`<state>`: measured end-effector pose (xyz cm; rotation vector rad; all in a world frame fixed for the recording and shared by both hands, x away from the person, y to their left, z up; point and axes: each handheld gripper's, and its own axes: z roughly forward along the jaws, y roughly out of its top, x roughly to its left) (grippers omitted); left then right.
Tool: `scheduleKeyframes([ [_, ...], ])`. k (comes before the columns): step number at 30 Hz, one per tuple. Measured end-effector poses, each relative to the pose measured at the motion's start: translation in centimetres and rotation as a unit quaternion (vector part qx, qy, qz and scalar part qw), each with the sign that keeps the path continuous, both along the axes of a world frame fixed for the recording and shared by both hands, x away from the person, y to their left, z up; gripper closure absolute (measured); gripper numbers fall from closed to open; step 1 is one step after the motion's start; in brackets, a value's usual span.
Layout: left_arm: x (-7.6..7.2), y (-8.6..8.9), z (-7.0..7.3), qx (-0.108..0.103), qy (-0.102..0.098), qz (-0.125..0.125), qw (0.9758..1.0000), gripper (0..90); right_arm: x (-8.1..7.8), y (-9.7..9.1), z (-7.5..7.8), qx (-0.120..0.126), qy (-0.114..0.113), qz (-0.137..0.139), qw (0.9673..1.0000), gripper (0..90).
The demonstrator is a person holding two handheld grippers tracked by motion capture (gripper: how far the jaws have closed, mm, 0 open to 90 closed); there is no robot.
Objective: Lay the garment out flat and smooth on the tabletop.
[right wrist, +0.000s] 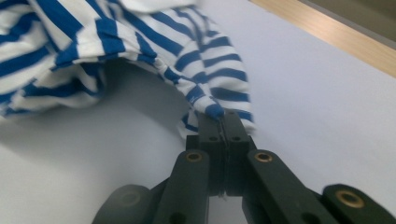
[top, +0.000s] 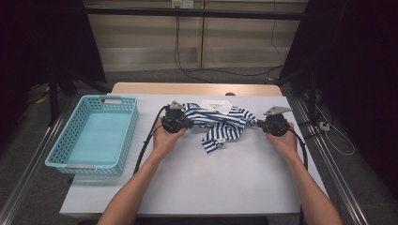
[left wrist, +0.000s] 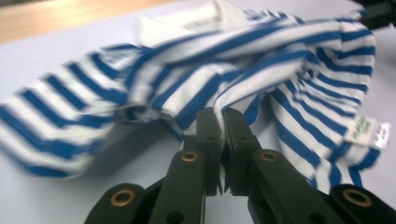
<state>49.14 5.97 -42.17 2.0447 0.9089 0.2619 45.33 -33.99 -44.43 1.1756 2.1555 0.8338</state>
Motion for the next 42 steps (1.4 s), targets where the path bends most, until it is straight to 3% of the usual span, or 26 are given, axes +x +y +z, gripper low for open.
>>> scheduleKeyframes([
  [2, 0.3, 0.8, 0.4, -0.001, -0.004, 0.013, 0.9999, 86.6, 0.0, -0.8, 0.2, -0.003, -0.009, -0.016, 0.9998, 90.0],
  [3, 0.4, 1.1, 0.4, -0.021, -0.002, 0.031, 0.9993, 86.6, 0.0, -1.0, 0.3, -0.004, -0.013, -0.026, 0.9996, 90.0],
  [4, 0.6, 1.7, 0.6, -0.014, -0.001, 0.032, 0.9994, 86.6, 0.0, -1.2, 0.5, -0.012, -0.020, -0.031, 0.9992, 90.0],
  [6, 0.9, 2.6, 0.7, -0.032, -0.001, 0.046, 0.9984, 86.5, -0.2, -1.5, 0.7, -0.014, -0.029, -0.046, 0.9984, 89.9],
  [7, 1.1, 3.1, 0.9, -0.021, 0.003, 0.039, 0.9990, 86.4, -0.2, -1.5, 0.8, -0.010, -0.032, -0.042, 0.9986, 89.7],
  [9, 1.0, 2.9, 0.7, -0.041, 0.006, 0.051, 0.9978, 86.0, -0.2, -1.2, 0.8, 0.001, -0.030, -0.037, 0.9989, 84.9],
  [10, 1.1, 3.0, 0.7, -0.016, 0.003, 0.042, 0.9990, 85.7, -0.2, -1.0, 0.8, 0.001, -0.026, -0.027, 0.9993, 82.5],
  [13, 0.9, 2.6, 0.6, -0.028, 0.000, 0.048, 0.9984, 83.8, -0.6, 0.1, 1.0, 0.005, -0.026, -0.014, 0.9995, 67.1],
  [16, 0.6, 2.6, 0.9, -0.025, -0.001, 0.059, 0.9979, 70.0, -1.4, 0.9, 2.0, 0.023, -0.039, -0.007, 0.9990, 58.4],
  [17, 0.5, 2.7, 1.1, -0.015, -0.005, 0.054, 0.9984, 67.7, -1.7, 1.2, 2.3, 0.031, -0.045, -0.006, 0.9985, 57.4],
  [18, 0.2, 2.7, 1.2, -0.024, -0.007, 0.057, 0.9981, 63.9, -2.1, 1.4, 2.5, 0.041, -0.049, 0.001, 0.9980, 57.4],
  [20, -0.4, 2.8, 1.6, -0.020, -0.018, 0.058, 0.9980, 60.2, -2.8, 1.8, 2.8, 0.054, -0.049, 0.012, 0.9973, 55.9],
  [22, -1.4, 2.7, 1.8, -0.026, -0.027, 0.049, 0.9981, 59.3, -3.7, 2.3, 3.1, 0.070, -0.048, 0.017, 0.9963, 54.6],
  [23, -1.8, 3.0, 2.0, 0.003, -0.034, 0.026, 0.9991, 59.4, -4.1, 2.5, 3.1, 0.081, -0.047, 0.026, 0.9953, 54.5],
  [27, -3.6, 2.3, 1.9, -0.015, -0.045, -0.018, 0.9987, 66.6, -5.1, 3.6, 3.1, 0.108, -0.036, 0.050, 0.9922, 53.8],
  [31, -5.0, 1.0, 1.3, -0.023, -0.024, -0.074, 0.9967, 71.8, -5.8, 5.5, 3.0, 0.118, -0.031, 0.084, 0.9890, 56.0],
  [32, -5.2, 0.8, 1.0, -0.011, -0.016, -0.094, 0.9954, 72.4, -5.9, 5.8, 3.0, 0.121, -0.029, 0.089, 0.9882, 56.6],
  [33, -5.4, 0.3, 0.5, -0.011, -0.009, -0.102, 0.9947, 73.7, -5.9, 6.3, 2.9, 0.124, -0.027, 0.097, 0.9872, 57.3],
  [34, -5.5, -0.1, 0.0, 0.007, 0.000, -0.120, 0.9928, 74.6, -6.0, 6.9, 2.9, 0.121, -0.024, 0.106, 0.9867, 58.3],
  [36, -5.5, -0.7, -1.1, 0.018, 0.012, -0.112, 0.9935, 74.9, -5.9, 8.2, 2.6, 0.118, -0.018, 0.123, 0.9853, 59.6],
  [37, -5.2, -0.8, -1.5, 0.027, 0.024, -0.117, 0.9924, 74.9, -5.9, 8.6, 2.5, 0.117, -0.015, 0.129, 0.9846, 60.6],
  [38, -4.8, -1.0, -2.2, 0.039, 0.023, -0.113, 0.9926, 74.7, -5.9, 9.2, 2.4, 0.114, -0.012, 0.135, 0.9842, 61.0],
  [42, -3.9, -1.1, -3.0, 0.054, 0.015, -0.088, 0.9946, 69.0, -5.7, 11.4, 1.8, 0.109, 0.001, 0.157, 0.9815, 61.5],
])
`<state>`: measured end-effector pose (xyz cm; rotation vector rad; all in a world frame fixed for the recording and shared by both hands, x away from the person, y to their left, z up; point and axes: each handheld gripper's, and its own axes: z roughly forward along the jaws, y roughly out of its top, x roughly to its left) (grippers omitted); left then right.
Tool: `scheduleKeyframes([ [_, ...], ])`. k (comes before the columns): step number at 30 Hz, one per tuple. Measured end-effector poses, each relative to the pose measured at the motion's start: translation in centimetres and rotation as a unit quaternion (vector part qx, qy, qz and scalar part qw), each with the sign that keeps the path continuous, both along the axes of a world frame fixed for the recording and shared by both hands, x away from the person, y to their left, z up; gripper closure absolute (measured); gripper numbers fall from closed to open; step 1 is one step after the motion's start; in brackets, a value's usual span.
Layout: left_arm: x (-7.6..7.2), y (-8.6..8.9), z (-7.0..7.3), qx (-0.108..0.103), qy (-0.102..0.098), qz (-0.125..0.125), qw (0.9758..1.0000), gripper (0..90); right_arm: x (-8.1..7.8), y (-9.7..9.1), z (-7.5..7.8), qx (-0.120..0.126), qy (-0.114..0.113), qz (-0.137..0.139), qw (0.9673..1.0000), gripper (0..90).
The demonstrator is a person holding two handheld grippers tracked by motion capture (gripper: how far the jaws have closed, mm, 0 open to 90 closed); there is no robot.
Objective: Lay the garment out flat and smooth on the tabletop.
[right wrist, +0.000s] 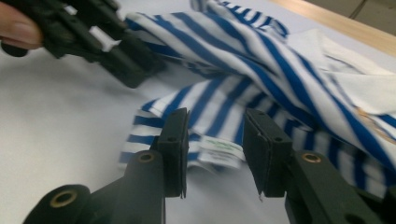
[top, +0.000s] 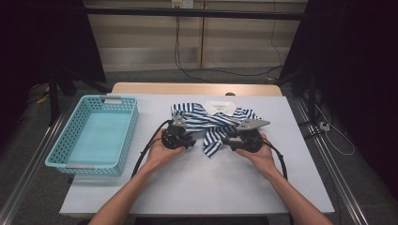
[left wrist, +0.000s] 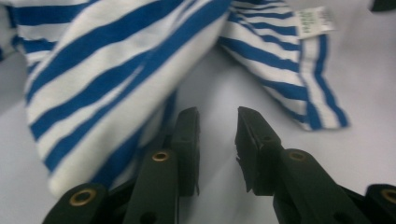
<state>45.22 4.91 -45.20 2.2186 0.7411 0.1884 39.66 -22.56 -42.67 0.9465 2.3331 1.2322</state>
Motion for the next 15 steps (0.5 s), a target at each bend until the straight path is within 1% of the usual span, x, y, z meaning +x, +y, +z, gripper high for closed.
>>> scheduleKeyframes([
  [1, 0.2, 0.0, -0.1, 0.000, -0.006, 0.006, 1.0000, 68.3, 0.1, 0.6, -0.1, -0.002, 0.001, 0.009, 1.0000, 61.4],
  [2, 0.5, 0.0, -0.3, 0.000, -0.008, 0.013, 0.9999, 67.9, 0.1, 1.1, -0.2, -0.002, 0.003, 0.015, 0.9999, 61.5],
  [3, 0.9, 0.3, -0.2, 0.007, -0.012, 0.016, 0.9998, 67.4, 0.1, 1.5, -0.3, 0.000, 0.005, 0.022, 0.9997, 61.6],
  [4, 1.1, 0.4, -0.3, -0.002, -0.012, 0.027, 0.9996, 66.0, 0.1, 1.9, -0.4, -0.001, 0.007, 0.029, 0.9996, 61.9],
  [5, 1.5, 0.6, -0.3, -0.008, -0.015, 0.026, 0.9995, 65.3, 0.1, 2.4, -0.4, -0.003, 0.008, 0.035, 0.9994, 62.4],
  [6, 1.6, 0.6, -0.4, -0.021, -0.006, 0.042, 0.9989, 65.2, 0.0, 2.7, -0.5, -0.003, 0.010, 0.039, 0.9992, 63.8],
  [7, 2.0, 0.6, -0.3, -0.017, -0.015, 0.040, 0.9990, 64.5, 0.0, 3.2, -0.6, -0.007, 0.012, 0.049, 0.9987, 64.3],
  [8, 2.1, 0.5, -0.2, -0.012, -0.016, 0.038, 0.9991, 63.9, 0.0, 3.5, -0.8, -0.014, 0.012, 0.054, 0.9984, 64.3],
  [9, 2.4, 0.3, -0.1, -0.009, -0.030, 0.038, 0.9988, 62.9, 0.0, 3.8, -0.8, -0.016, 0.015, 0.054, 0.9983, 64.1],
  [10, 2.4, 0.2, 0.0, -0.017, -0.026, 0.043, 0.9986, 62.6, 0.2, 4.1, -1.0, -0.017, 0.014, 0.057, 0.9981, 63.8],
  [11, 2.7, 0.1, 0.0, -0.027, -0.028, 0.050, 0.9980, 61.9, 0.3, 4.3, -1.1, -0.019, 0.016, 0.057, 0.9981, 63.1],
  [13, 3.2, 0.1, 0.3, -0.029, -0.033, 0.051, 0.9977, 60.4, 0.5, 4.8, -1.3, -0.021, 0.015, 0.058, 0.9980, 59.6],
  [14, 3.3, 0.0, 0.2, -0.033, -0.031, 0.053, 0.9975, 59.9, 0.6, 4.9, -1.3, -0.022, 0.016, 0.057, 0.9980, 59.0],
  [15, 3.5, -0.1, 0.2, -0.033, -0.039, 0.060, 0.9969, 59.5, 0.7, 5.0, -1.4, -0.026, 0.014, 0.057, 0.9979, 57.7],
])
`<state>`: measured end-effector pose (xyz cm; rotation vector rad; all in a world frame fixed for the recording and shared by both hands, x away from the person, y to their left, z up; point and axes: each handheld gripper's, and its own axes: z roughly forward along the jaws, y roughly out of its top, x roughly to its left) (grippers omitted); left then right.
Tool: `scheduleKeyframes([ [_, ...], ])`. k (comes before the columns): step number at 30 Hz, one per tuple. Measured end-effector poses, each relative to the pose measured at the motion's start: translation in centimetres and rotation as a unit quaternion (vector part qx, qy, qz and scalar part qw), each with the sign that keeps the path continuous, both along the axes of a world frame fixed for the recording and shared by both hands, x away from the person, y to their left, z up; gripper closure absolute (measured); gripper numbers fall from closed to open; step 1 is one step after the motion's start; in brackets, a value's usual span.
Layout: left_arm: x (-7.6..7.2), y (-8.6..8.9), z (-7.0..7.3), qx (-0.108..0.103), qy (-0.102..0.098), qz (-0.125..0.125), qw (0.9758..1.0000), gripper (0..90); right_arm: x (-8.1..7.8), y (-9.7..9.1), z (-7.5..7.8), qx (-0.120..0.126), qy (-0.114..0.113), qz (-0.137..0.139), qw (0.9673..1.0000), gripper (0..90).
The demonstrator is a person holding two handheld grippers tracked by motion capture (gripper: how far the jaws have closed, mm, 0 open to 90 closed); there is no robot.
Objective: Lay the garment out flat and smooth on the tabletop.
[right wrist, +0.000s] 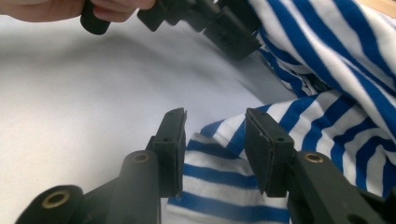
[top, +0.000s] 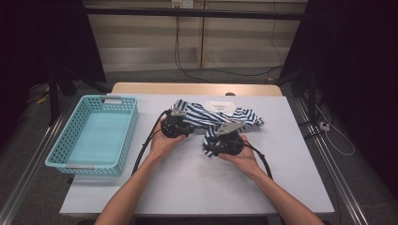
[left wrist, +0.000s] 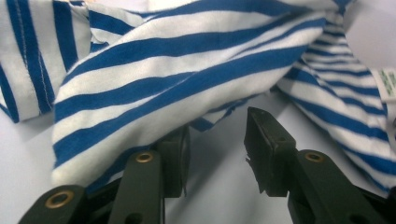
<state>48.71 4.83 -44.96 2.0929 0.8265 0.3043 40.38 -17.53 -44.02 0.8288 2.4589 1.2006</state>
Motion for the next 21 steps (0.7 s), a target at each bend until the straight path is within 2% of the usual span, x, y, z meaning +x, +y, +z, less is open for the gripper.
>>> scheduleKeyframes([
  [3, 0.3, -0.2, 0.2, -0.001, -0.002, 0.003, 1.0000, 57.2, 0.4, 0.3, -0.2, -0.001, 0.003, -0.005, 1.0000, 53.3],
  [6, 0.5, -0.6, 0.3, -0.002, -0.008, 0.004, 1.0000, 55.2, 0.8, 0.3, -0.7, -0.012, 0.002, -0.009, 0.9999, 51.2],
  [9, 0.6, -0.9, 0.1, -0.008, -0.013, 0.010, 0.9998, 54.0, 1.2, 0.2, -1.3, -0.028, 0.023, -0.009, 0.9993, 51.7],
  [11, 0.8, -0.9, 0.0, -0.007, -0.017, 0.013, 0.9997, 53.3, 1.3, 0.0, -1.6, -0.025, 0.026, -0.009, 0.9993, 53.6],
  [12, 0.8, -1.0, 0.1, -0.010, -0.011, 0.014, 0.9998, 53.2, 1.4, -0.1, -1.6, -0.022, 0.029, -0.011, 0.9993, 55.9],
  [15, 0.8, -1.0, 0.3, -0.005, -0.017, 0.012, 0.9998, 51.9, 1.5, 0.2, -1.9, -0.031, 0.023, -0.010, 0.9992, 62.6],
  [16, 0.9, -1.0, 0.3, -0.010, -0.015, 0.011, 0.9998, 51.8, 1.6, 0.2, -2.0, -0.028, 0.023, -0.014, 0.9992, 67.2],
  [17, 1.0, -0.9, 0.4, -0.003, -0.016, 0.010, 0.9998, 51.8, 1.7, 0.2, -1.9, -0.029, 0.022, -0.017, 0.9992, 75.5],
  [18, 1.0, -1.1, 0.3, -0.016, -0.018, 0.017, 0.9996, 51.8, 1.7, 0.2, -1.9, -0.036, 0.018, -0.021, 0.9990, 81.3],
  [19, 1.2, -1.0, 0.3, -0.007, -0.017, 0.012, 0.9998, 51.9, 1.7, 0.1, -1.9, -0.034, 0.018, -0.024, 0.9990, 86.8],
  [20, 1.4, -0.9, 0.3, 0.004, -0.018, 0.008, 0.9998, 52.0, 1.8, -0.1, -1.8, -0.035, 0.017, -0.026, 0.9989, 88.6],
  [21, 1.5, -1.0, 0.2, -0.001, -0.015, 0.014, 0.9998, 52.2, 1.8, -0.2, -1.8, -0.034, 0.016, -0.025, 0.9990, 89.5],
])
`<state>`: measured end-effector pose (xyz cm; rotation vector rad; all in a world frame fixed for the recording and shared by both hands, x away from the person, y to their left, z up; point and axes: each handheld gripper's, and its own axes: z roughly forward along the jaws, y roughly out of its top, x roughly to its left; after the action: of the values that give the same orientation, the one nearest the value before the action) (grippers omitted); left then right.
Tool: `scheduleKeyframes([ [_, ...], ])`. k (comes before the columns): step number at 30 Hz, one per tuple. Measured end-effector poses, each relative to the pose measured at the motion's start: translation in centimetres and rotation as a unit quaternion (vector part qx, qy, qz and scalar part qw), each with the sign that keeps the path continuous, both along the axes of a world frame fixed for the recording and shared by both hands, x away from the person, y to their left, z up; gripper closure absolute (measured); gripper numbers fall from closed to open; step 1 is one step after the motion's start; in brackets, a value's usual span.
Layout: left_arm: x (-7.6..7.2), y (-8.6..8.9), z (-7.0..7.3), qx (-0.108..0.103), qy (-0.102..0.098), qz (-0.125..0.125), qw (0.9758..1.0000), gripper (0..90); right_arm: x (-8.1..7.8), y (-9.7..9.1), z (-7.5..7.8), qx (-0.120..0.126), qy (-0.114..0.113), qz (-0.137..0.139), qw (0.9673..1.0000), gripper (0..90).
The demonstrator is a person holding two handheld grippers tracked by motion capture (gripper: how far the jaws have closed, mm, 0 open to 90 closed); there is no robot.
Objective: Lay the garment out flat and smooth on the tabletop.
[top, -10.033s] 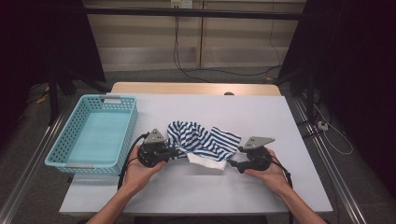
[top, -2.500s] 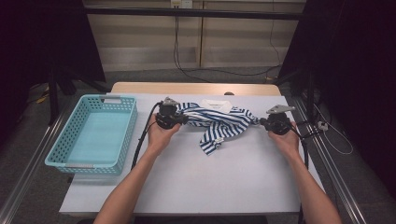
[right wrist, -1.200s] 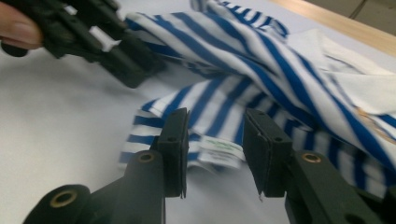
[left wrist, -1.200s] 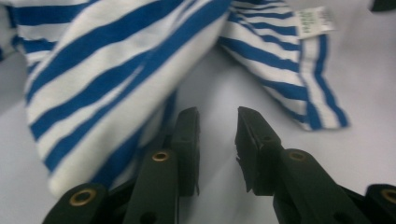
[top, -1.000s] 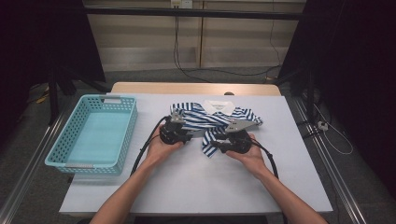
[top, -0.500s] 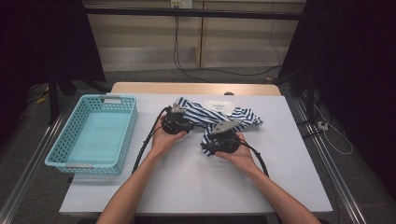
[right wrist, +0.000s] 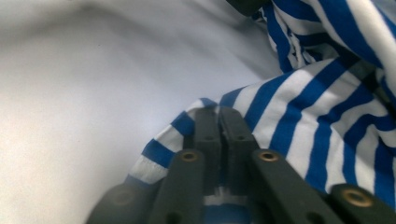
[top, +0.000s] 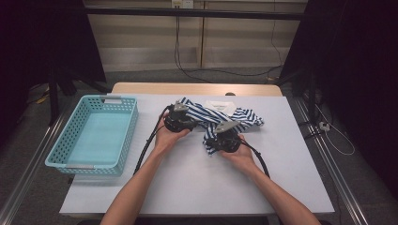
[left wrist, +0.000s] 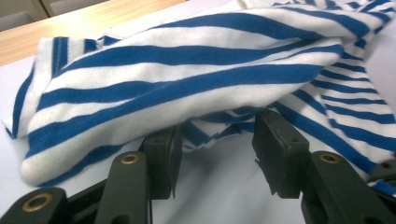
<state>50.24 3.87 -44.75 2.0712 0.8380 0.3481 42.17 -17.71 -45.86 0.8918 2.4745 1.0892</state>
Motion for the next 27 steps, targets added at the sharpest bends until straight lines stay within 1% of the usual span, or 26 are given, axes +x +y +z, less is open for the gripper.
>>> scheduleKeyframes([
  [1, 0.2, 0.1, -0.1, 0.006, 0.001, -0.001, 1.0000, 52.9, -0.1, -0.1, 0.1, 0.000, 0.002, -0.001, 1.0000, 89.7],
  [2, 0.3, 0.0, -0.3, -0.004, 0.003, 0.002, 1.0000, 54.7, -0.1, -0.1, 0.2, 0.000, 0.000, 0.001, 1.0000, 89.8],
  [3, 0.4, 0.1, -0.4, 0.003, 0.010, 0.003, 0.9999, 56.6, -0.2, -0.2, 0.3, 0.002, 0.001, 0.001, 1.0000, 89.9],
  [4, 0.5, 0.1, -0.5, 0.003, 0.012, 0.007, 0.9999, 59.9, -0.2, -0.4, 0.4, 0.002, -0.003, 0.002, 1.0000, 90.0],
  [5, 0.6, 0.0, -0.6, -0.004, 0.021, 0.005, 0.9998, 64.3, -0.3, -0.5, 0.6, 0.008, 0.000, 0.001, 1.0000, 90.0],
  [6, 0.6, 0.0, -0.7, -0.006, 0.029, 0.009, 0.9995, 69.6, -0.3, -0.7, 0.8, 0.014, -0.001, 0.001, 0.9999, 90.0],
  [7, 0.6, 0.1, -0.6, -0.003, 0.029, 0.011, 0.9995, 74.7, -0.5, -0.8, 1.1, 0.017, -0.006, 0.000, 0.9998, 90.0],
  [8, 0.6, 0.2, -0.5, 0.000, 0.028, 0.007, 0.9996, 78.4, -0.5, -1.0, 1.3, 0.020, -0.010, 0.000, 0.9997, 90.0],
  [9, 0.6, 0.3, -0.5, -0.004, 0.035, 0.006, 0.9993, 80.4, -0.7, -1.1, 1.6, 0.024, -0.011, -0.002, 0.9997, 90.0],
  [10, 0.5, 0.2, -0.5, -0.012, 0.039, 0.016, 0.9990, 81.6, -0.8, -1.3, 1.9, 0.026, -0.013, -0.003, 0.9996, 90.0],
  [11, 0.5, 0.2, -0.4, -0.012, 0.040, 0.015, 0.9990, 82.2, -0.9, -1.6, 2.1, 0.029, -0.019, -0.005, 0.9994, 90.0],
  [12, 0.5, 0.2, -0.4, -0.010, 0.041, 0.009, 0.9991, 82.7, -1.0, -1.8, 2.3, 0.034, -0.017, -0.009, 0.9992, 90.0],
  [13, 0.3, 0.2, -0.4, -0.012, 0.042, 0.007, 0.9990, 83.1, -1.0, -2.1, 2.5, 0.041, -0.021, -0.011, 0.9989, 90.0],
  [14, 0.1, 0.1, -0.2, -0.003, 0.043, -0.004, 0.9991, 83.4, -1.1, -2.3, 2.7, 0.045, -0.023, -0.015, 0.9986, 90.0],
  [15, -0.3, -0.1, -0.1, -0.007, 0.043, -0.006, 0.9990, 83.4, -1.2, -2.5, 2.9, 0.046, -0.026, -0.016, 0.9985, 90.0],
  [16, -0.5, -0.1, 0.2, 0.002, 0.038, -0.012, 0.9992, 83.5, -1.3, -2.7, 3.1, 0.047, -0.029, -0.017, 0.9983, 90.0],
  [17, -0.7, -0.1, 0.5, -0.005, 0.038, -0.012, 0.9992, 83.5, -1.3, -3.0, 3.4, 0.051, -0.033, -0.020, 0.9979, 90.0],
  [18, -1.0, 0.2, 1.0, -0.003, 0.040, -0.019, 0.9990, 83.5, -1.4, -3.2, 3.6, 0.054, -0.036, -0.022, 0.9977, 90.0],
  [19, -1.2, 0.2, 1.3, -0.011, 0.037, -0.018, 0.9991, 83.5, -1.5, -3.5, 3.9, 0.060, -0.041, -0.025, 0.9971, 90.0],
  [20, -1.5, 0.2, 1.7, -0.012, 0.035, -0.028, 0.9989, 83.5, -1.6, -3.7, 4.2, 0.065, -0.042, -0.028, 0.9966, 90.0],
  [21, -1.8, 0.1, 1.9, -0.022, 0.035, -0.026, 0.9988, 83.5, -1.7, -4.0, 4.4, 0.070, -0.044, -0.030, 0.9961, 90.0],
  [22, -2.1, 0.2, 2.1, -0.025, 0.036, -0.031, 0.9985, 83.5, -1.8, -4.3, 4.6, 0.076, -0.046, -0.032, 0.9956, 90.0],
  [24, -2.7, 0.2, 2.5, -0.026, 0.042, -0.042, 0.9979, 83.5, -2.0, -4.7, 5.0, 0.086, -0.047, -0.039, 0.9944, 90.0],
  [25, -2.8, 0.4, 2.7, -0.023, 0.040, -0.051, 0.9977, 83.5, -2.1, -4.9, 5.2, 0.090, -0.050, -0.041, 0.9938, 90.0],
  [26, -3.3, 0.3, 2.7, -0.037, 0.047, -0.048, 0.9970, 83.5, -2.2, -5.1, 5.4, 0.092, -0.053, -0.042, 0.9935, 90.0],
  [27, -3.5, 0.3, 2.8, -0.031, 0.042, -0.054, 0.9972, 83.5, -2.4, -5.2, 5.7, 0.097, -0.054, -0.044, 0.9929, 90.0],
])
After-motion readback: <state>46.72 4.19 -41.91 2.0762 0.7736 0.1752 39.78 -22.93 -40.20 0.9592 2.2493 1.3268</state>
